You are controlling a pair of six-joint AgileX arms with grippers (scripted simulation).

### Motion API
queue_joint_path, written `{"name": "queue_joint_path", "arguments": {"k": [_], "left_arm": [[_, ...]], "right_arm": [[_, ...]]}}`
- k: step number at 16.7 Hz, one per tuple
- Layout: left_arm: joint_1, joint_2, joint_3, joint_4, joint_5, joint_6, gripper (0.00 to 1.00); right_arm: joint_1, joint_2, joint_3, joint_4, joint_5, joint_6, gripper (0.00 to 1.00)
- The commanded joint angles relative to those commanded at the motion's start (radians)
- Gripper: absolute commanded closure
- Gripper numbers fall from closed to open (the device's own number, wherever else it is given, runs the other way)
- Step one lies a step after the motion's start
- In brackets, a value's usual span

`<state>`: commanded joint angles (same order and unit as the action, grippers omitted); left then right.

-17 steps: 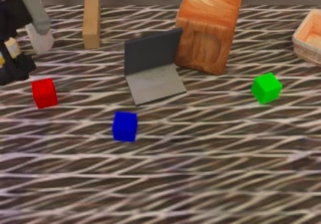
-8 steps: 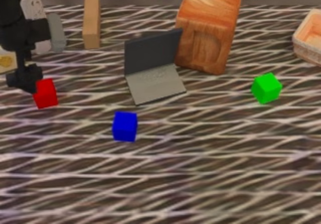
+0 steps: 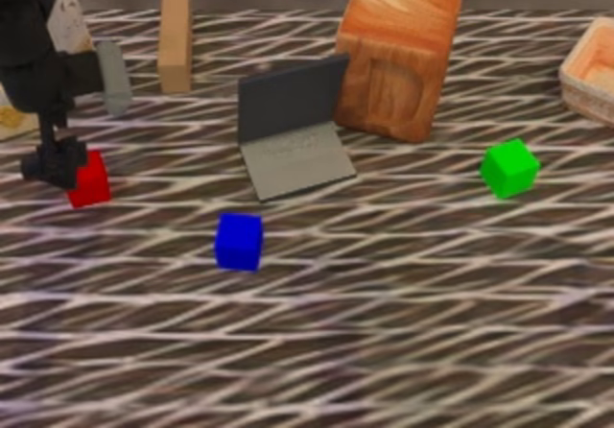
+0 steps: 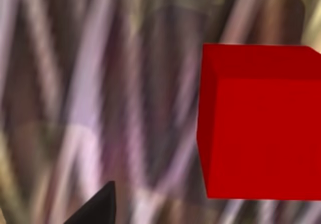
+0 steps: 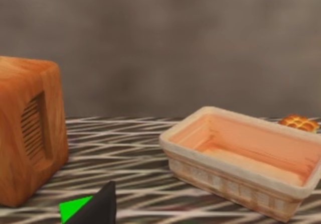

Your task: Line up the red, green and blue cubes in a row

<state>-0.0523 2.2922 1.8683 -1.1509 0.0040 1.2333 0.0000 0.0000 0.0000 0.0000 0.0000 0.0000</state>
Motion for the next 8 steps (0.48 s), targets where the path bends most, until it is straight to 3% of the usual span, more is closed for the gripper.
{"name": "queue_joint_path", "arguments": {"k": [4,8], "left_arm": [[0.0,0.054,-0.108,0.176,0.001,0.0,0.0],[0.0,0.075,-0.142,0.221,0.001,0.001,0.0]], "right_arm": [[0.0,0.0,0.0,0.0,0.0,0.0,0.0],[0.0,0.0,0.0,0.0,0.0,0.0,0.0]]}}
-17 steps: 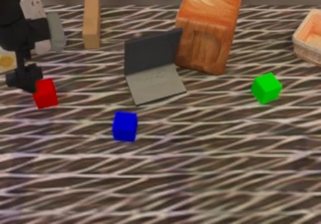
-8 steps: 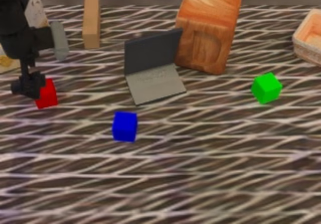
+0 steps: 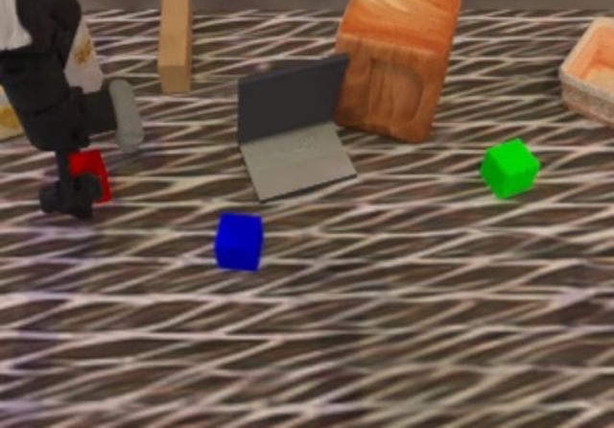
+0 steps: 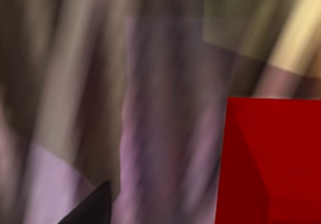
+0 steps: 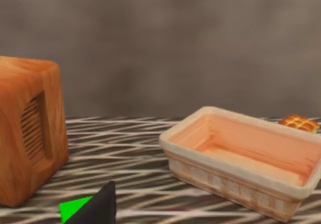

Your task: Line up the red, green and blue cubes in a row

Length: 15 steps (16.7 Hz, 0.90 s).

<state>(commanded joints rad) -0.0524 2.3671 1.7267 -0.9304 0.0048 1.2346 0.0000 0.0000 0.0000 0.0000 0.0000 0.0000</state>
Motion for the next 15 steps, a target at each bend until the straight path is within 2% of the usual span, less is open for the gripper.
{"name": "queue_joint_path", "arguments": {"k": [2,15], "left_arm": [[0.0,0.0,0.0,0.0,0.0,0.0,0.0],[0.0,0.0,0.0,0.0,0.0,0.0,0.98]], "right_arm": [[0.0,0.0,0.0,0.0,0.0,0.0,0.0],[0.0,0.0,0.0,0.0,0.0,0.0,0.0]]}}
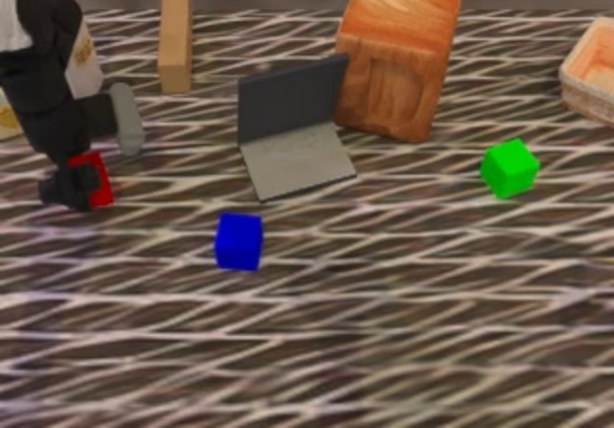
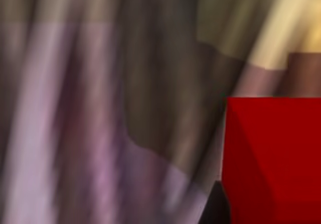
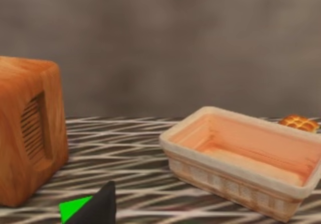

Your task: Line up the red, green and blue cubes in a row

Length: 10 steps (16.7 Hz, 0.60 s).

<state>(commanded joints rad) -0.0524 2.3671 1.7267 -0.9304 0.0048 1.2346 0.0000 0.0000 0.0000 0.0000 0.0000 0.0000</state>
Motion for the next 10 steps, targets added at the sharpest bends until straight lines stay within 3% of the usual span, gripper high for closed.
{"name": "queue_joint_path", "arguments": {"k": [10], "left_arm": [[0.001,-0.037,0.001,-0.034,0.007,-0.014,1.0]], "right_arm": [[0.0,0.0,0.0,0.0,0.0,0.0,0.0]]}}
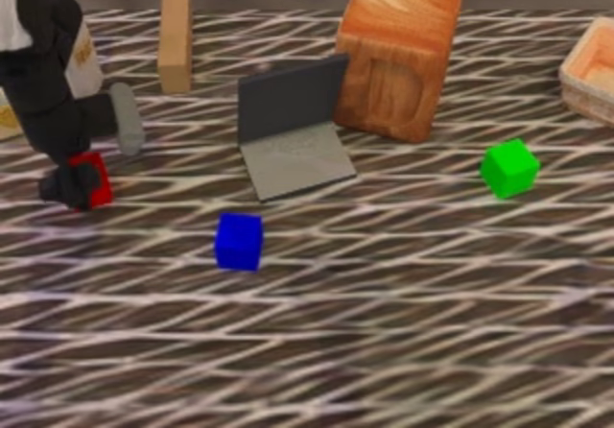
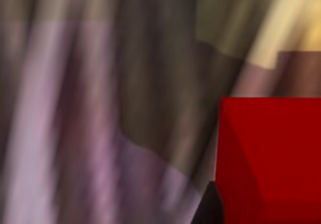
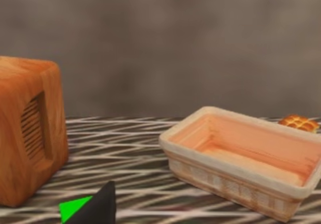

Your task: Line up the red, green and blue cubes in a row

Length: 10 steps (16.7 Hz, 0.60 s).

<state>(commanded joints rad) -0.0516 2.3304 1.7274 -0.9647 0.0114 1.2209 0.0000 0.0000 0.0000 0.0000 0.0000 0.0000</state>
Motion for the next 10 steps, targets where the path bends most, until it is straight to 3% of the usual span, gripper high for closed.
{"name": "queue_joint_path", "arguments": {"k": [7,10], "left_arm": [[0.017,-0.062,0.14,-0.21,-0.001,-0.001,1.0],[0.019,-0.073,0.156,-0.23,-0.001,-0.003,1.0]], "right_arm": [[0.0,0.0,0.0,0.0,0.0,0.0,0.0],[0.0,0.0,0.0,0.0,0.0,0.0,0.0]]}}
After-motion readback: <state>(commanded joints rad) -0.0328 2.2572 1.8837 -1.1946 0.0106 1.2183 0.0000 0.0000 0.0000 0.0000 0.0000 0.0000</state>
